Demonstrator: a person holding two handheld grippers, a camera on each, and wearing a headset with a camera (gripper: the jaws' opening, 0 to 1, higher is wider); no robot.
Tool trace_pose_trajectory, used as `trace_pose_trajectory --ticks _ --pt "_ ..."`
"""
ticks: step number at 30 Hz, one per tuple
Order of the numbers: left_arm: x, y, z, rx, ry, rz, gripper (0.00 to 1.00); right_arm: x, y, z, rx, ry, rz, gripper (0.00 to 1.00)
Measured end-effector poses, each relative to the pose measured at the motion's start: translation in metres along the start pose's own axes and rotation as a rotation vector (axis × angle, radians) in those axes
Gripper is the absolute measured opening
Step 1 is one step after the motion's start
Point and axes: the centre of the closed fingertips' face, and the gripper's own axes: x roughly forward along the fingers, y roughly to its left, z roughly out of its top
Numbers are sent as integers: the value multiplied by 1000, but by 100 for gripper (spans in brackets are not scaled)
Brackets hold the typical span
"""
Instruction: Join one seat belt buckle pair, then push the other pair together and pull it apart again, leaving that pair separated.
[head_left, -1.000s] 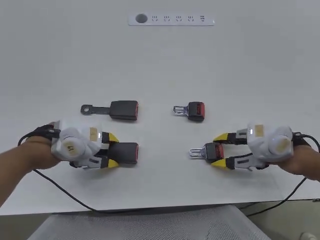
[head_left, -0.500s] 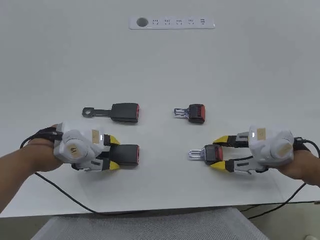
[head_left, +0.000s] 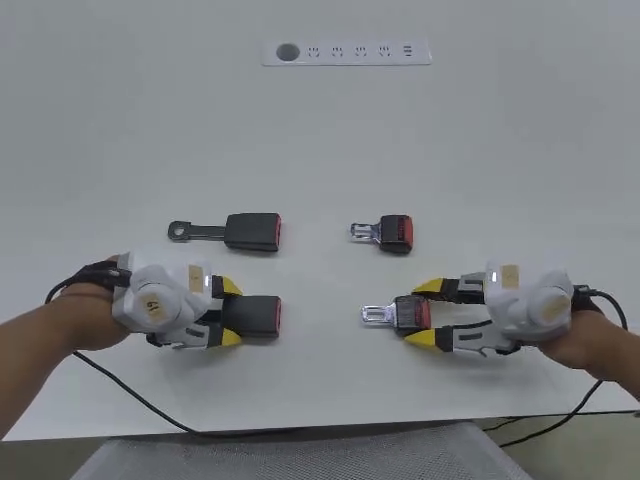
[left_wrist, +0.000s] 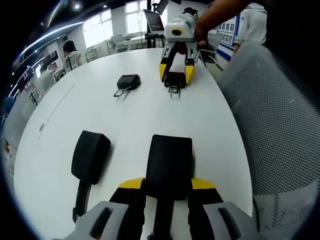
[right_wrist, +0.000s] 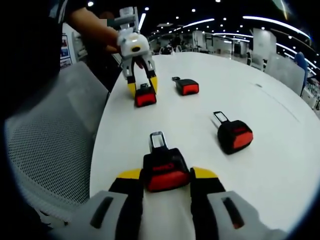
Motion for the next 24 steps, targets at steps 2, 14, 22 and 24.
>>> trace_pose_trajectory --ticks 2,14,22,24 --pt "0 0 -1 -1 0 0 34 3 1 3 3 -7 0 37" --pt "1 0 -1 -7 -1 1 34 20 8 17 23 -52 -1 37" --pt "2 0 -2 -7 2 1 34 34 15 29 34 -75 10 37" --pt "1 0 -2 -7 3 1 34 38 18 32 31 -79 16 37"
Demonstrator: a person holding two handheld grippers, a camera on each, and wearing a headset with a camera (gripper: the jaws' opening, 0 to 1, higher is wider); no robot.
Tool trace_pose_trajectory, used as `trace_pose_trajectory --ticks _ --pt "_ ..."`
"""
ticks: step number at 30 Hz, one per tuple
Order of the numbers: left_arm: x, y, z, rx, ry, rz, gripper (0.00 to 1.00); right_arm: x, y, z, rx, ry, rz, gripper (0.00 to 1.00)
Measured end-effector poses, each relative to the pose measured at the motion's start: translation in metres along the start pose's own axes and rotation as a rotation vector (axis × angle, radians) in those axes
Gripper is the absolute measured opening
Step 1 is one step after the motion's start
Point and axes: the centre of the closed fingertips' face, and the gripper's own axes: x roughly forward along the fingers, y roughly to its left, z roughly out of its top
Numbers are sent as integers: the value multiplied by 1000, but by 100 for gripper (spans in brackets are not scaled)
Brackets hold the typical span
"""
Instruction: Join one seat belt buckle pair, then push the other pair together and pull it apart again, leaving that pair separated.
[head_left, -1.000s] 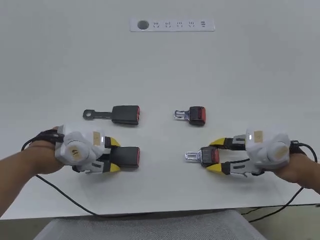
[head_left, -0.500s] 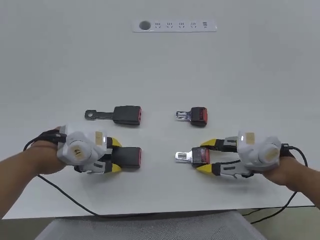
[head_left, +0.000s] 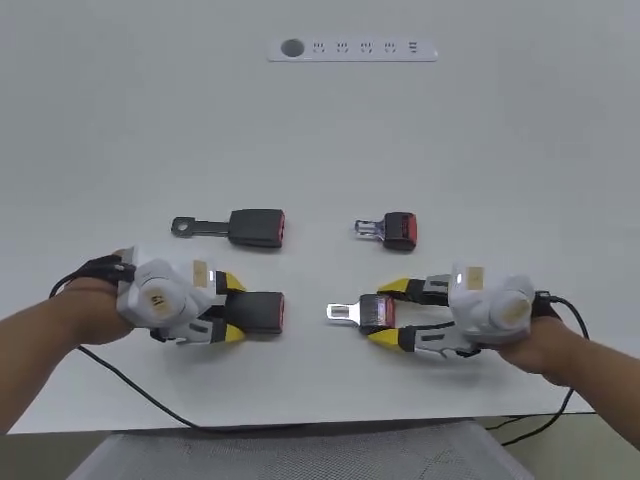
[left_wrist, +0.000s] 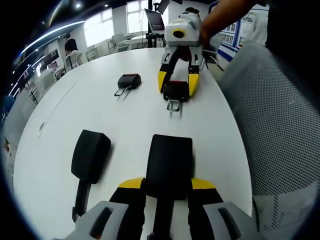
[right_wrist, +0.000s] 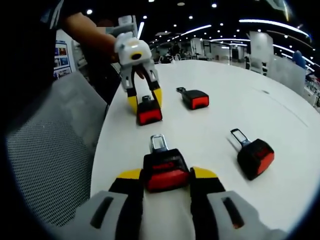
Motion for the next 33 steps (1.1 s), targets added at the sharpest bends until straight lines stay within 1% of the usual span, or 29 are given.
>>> trace_pose_trajectory --ticks 10,14,18,25,26,32,33 --pt "0 -1 0 -2 1 1 34 16 4 15 -4 -24 9 37" --pt "0 -1 0 -2 3 1 34 26 9 23 -14 -39 18 37" --pt "0 -1 1 -3 5 2 34 33 13 28 -27 -41 24 37" --pt "0 -2 1 -5 6 1 34 42 18 33 -42 -34 33 37" --pt "0 -2 1 -4 7 1 34 41 18 32 -52 -30 32 37" --pt "0 -2 1 -4 5 1 34 42 18 32 -59 -15 29 37" --pt "0 -2 1 -4 5 1 34 43 17 33 -52 -14 28 37"
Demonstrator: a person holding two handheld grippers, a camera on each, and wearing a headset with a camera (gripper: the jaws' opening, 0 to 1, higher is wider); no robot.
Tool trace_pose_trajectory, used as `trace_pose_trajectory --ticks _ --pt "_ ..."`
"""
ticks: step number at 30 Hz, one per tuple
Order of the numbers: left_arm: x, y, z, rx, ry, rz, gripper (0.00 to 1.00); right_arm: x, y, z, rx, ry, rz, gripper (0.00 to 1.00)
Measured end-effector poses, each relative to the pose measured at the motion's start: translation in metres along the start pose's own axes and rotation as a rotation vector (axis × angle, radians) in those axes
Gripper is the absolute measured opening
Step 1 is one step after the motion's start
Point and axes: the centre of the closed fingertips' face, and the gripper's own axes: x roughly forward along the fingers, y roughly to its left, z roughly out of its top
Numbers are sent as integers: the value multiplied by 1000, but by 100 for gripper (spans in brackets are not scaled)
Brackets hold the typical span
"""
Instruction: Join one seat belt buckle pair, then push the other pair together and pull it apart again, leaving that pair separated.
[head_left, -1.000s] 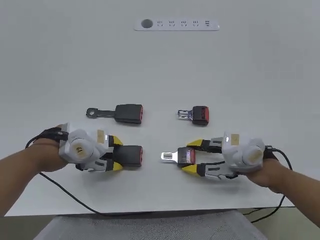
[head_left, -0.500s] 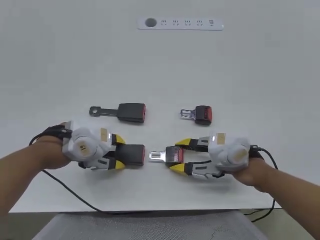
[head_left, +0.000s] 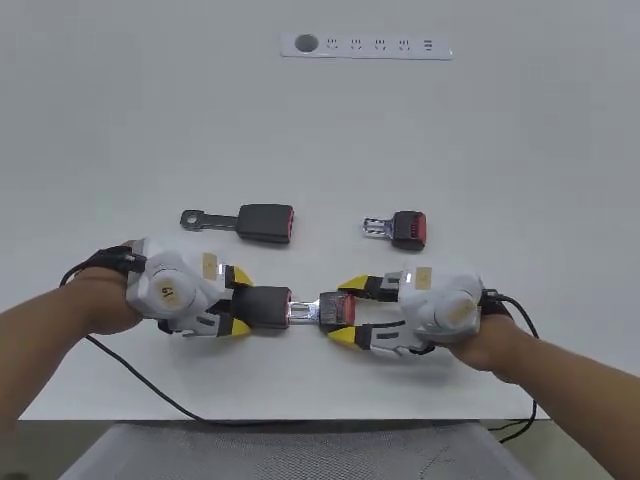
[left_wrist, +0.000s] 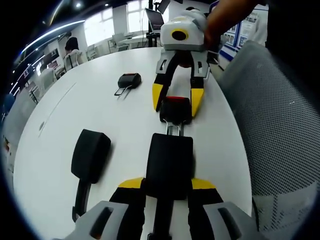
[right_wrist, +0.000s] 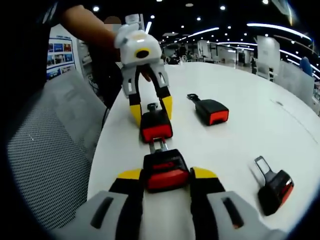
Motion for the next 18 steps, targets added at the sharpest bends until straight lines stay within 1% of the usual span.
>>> trace_pose_trajectory --ticks 1,4,5,6,7,8,11,15,18 --pt "0 0 0 1 1 0 34 1 1 1 14 -1 3 37" --pt "0 0 0 2 2 -1 34 9 3 6 -14 4 3 36" --pt "0 0 0 1 2 0 34 10 4 6 -10 5 3 36" --pt "0 -1 0 1 3 0 34 12 4 8 -19 6 3 36" --pt "0 0 0 3 2 0 34 11 4 6 -46 17 3 36" --pt "0 0 1 1 1 0 34 11 4 7 -24 12 4 36" --pt "0 -1 1 2 -3 4 34 10 5 6 -15 14 3 36" --pt "-1 -1 1 4 -3 5 34 11 6 7 -4 15 2 36" --pt "-1 -1 0 18 6 -3 33 14 6 9 -12 26 0 35"
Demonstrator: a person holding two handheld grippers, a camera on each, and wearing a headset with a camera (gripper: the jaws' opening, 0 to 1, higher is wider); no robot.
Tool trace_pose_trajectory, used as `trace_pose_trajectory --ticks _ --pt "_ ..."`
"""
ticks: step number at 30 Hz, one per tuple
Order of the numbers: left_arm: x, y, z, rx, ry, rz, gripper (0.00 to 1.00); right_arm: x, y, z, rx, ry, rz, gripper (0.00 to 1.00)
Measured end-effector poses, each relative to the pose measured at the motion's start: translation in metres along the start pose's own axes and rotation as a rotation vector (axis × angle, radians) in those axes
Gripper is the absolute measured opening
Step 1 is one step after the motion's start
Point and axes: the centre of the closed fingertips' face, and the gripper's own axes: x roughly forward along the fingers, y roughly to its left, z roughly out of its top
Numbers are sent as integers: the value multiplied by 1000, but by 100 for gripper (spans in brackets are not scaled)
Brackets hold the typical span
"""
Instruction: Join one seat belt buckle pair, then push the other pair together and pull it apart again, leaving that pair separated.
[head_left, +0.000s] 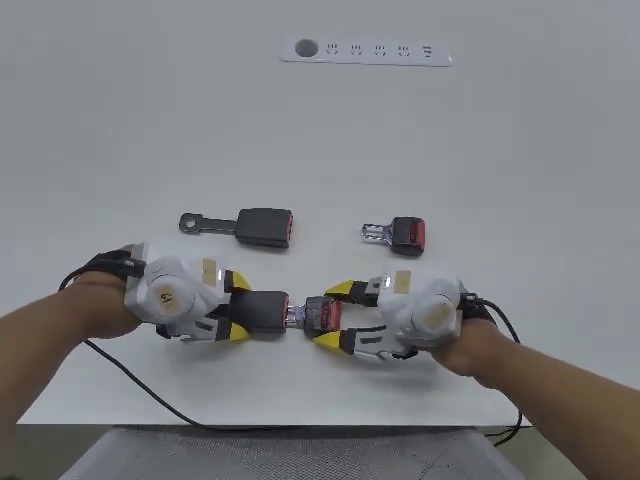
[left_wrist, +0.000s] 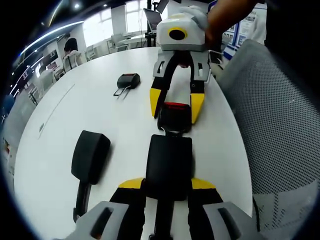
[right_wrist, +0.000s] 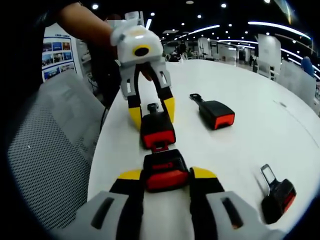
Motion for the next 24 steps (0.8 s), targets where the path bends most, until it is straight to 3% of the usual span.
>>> trace_pose_trajectory --ticks 18,19,20,24 --pt "-1 0 -1 19 15 -15 33 15 0 8 10 13 0 35" --pt "-1 -1 -2 14 19 -23 33 17 -1 14 -31 -10 12 35" --pt "-1 0 -1 18 18 -23 33 16 -3 13 4 7 1 35" --pt "-1 1 -1 18 20 -22 33 15 -2 11 7 5 -2 35"
